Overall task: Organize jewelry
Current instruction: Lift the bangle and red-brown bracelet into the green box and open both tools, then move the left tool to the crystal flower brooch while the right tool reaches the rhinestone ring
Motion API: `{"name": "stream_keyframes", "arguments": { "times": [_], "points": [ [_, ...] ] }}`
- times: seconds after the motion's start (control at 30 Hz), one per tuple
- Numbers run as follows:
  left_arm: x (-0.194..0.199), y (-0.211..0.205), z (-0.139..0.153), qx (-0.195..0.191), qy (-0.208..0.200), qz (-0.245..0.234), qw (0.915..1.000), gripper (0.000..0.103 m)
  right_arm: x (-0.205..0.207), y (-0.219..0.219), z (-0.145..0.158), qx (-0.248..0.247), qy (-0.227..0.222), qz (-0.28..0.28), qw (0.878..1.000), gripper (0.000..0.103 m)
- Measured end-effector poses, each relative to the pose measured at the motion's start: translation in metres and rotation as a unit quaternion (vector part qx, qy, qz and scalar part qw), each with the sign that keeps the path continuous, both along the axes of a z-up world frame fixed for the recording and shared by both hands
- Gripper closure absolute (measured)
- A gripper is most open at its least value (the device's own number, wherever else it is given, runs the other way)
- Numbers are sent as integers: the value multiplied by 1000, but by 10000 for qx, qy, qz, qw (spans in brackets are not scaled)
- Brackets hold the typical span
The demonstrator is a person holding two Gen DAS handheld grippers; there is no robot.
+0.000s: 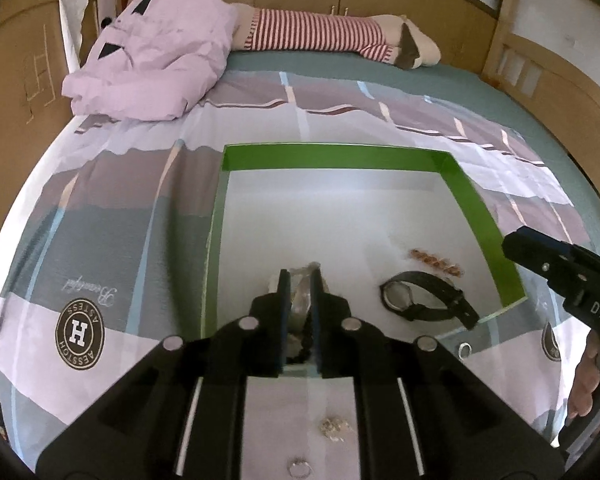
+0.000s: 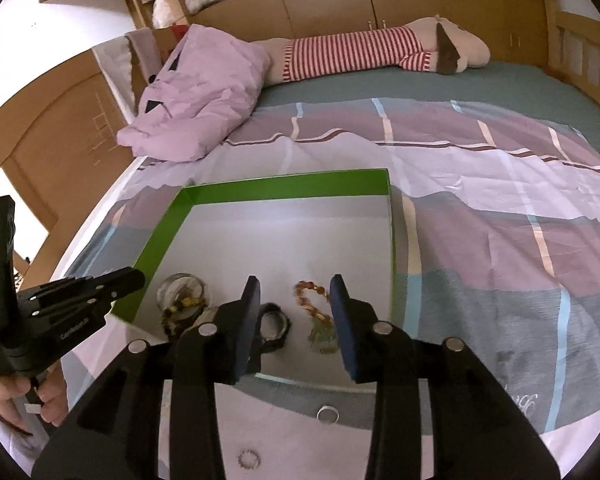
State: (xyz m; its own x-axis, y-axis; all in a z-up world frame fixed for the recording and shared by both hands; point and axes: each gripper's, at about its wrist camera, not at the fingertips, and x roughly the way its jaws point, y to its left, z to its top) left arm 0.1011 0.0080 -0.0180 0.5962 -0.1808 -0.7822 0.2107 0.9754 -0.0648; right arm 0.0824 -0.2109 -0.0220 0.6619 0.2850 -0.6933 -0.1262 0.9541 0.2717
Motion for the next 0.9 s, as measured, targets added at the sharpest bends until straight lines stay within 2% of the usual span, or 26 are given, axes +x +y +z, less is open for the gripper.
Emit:
{"name": "stream_keyframes", "arguments": {
  "times": [0.2, 0.27, 0.37, 0.47, 0.57, 0.67, 0.7, 0.73, 0.9],
  "points": [
    [-36, -4, 4, 134, -77, -259, 9995, 94, -21, -2, 0, 270, 248, 316, 9988, 66],
    [-47, -6, 3, 176, -53, -308, 9994, 92, -34, 9, -1, 308, 418, 713, 9961, 66],
    [-61, -9, -3, 243, 47, -455, 9987, 88, -46, 35, -10, 53, 651, 1361, 9885, 66],
    [-65, -9, -15, 382, 210, -485, 9979, 88, -52, 62, -35, -557, 1007, 1677, 9791, 66],
    [-64, -7, -19, 406, 255, -441, 9979, 84, -53, 80, -66, -999, 1478, 1797, 9674, 66],
    [-63, -6, -20, 391, 276, -411, 9980, 81, -54, 90, -86, -1417, 1760, 1831, 9568, 66],
    [-64, -6, -20, 398, 279, -416, 9980, 81, -54, 91, -90, -1506, 1819, 1810, 9547, 72],
    [-64, -6, -21, 412, 285, -422, 9978, 80, -53, 90, -93, -1596, 1857, 1766, 9533, 81],
    [-64, -11, -26, 492, 336, -467, 9971, 77, -47, 79, -89, -1533, 1793, 1503, 9601, 82]
  ]
}}
